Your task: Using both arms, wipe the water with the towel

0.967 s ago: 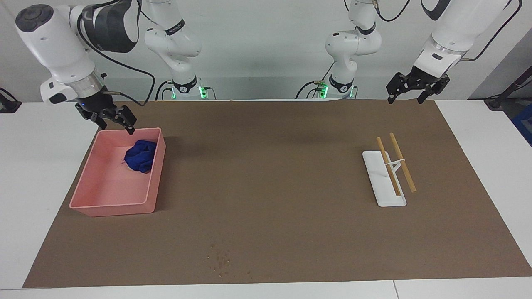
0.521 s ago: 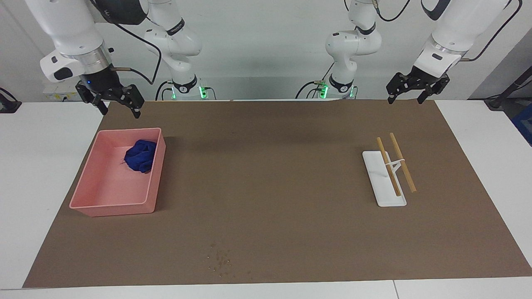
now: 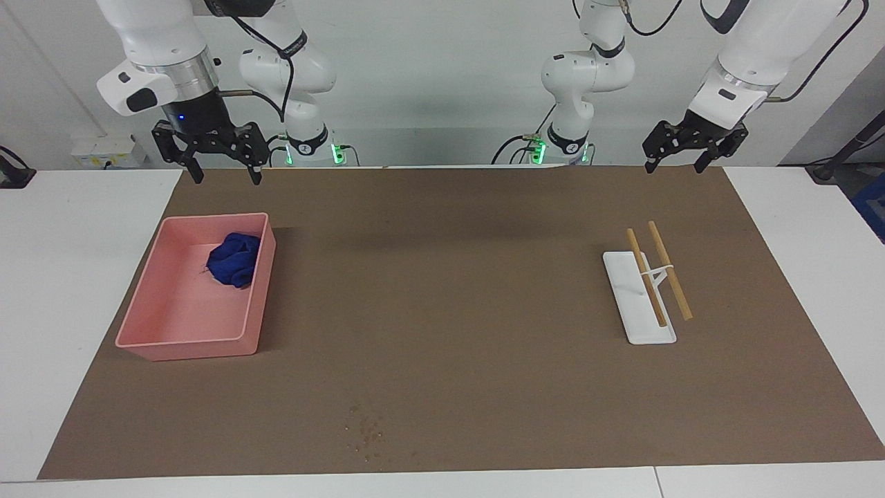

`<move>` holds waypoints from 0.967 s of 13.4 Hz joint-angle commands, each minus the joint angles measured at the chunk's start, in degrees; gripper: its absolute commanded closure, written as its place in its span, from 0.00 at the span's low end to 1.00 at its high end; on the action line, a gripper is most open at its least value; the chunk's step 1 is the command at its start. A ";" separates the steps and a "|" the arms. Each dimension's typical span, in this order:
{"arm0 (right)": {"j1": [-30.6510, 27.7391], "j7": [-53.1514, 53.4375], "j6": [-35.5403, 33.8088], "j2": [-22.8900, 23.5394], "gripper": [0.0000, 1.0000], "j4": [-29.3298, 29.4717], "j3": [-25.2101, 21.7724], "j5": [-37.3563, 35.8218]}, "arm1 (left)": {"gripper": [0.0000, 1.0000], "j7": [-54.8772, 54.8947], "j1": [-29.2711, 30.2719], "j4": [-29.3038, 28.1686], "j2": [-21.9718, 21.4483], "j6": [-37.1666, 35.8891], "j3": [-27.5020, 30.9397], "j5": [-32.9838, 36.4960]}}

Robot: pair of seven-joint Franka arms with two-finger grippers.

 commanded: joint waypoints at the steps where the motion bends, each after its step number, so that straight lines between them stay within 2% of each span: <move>1: -0.65 -0.67 -2.49 1.22 0.00 1.88 0.53 -0.81 | 0.00 0.44 -0.18 -0.87 -0.74 1.99 0.54 -0.52; 3: -1.09 -0.76 -5.12 1.30 0.00 2.14 0.44 -0.64 | 0.00 0.52 0.08 -0.87 -0.39 6.81 0.55 -0.35; 10: 0.04 -0.23 -6.80 0.51 0.00 1.97 -0.96 0.60 | 0.00 0.44 -0.44 -1.05 -0.39 6.92 0.46 -0.35; 13: 5.66 -0.41 -7.50 0.34 0.00 1.27 -7.89 0.77 | 0.00 0.44 -0.27 -1.05 -0.47 6.92 0.46 -0.35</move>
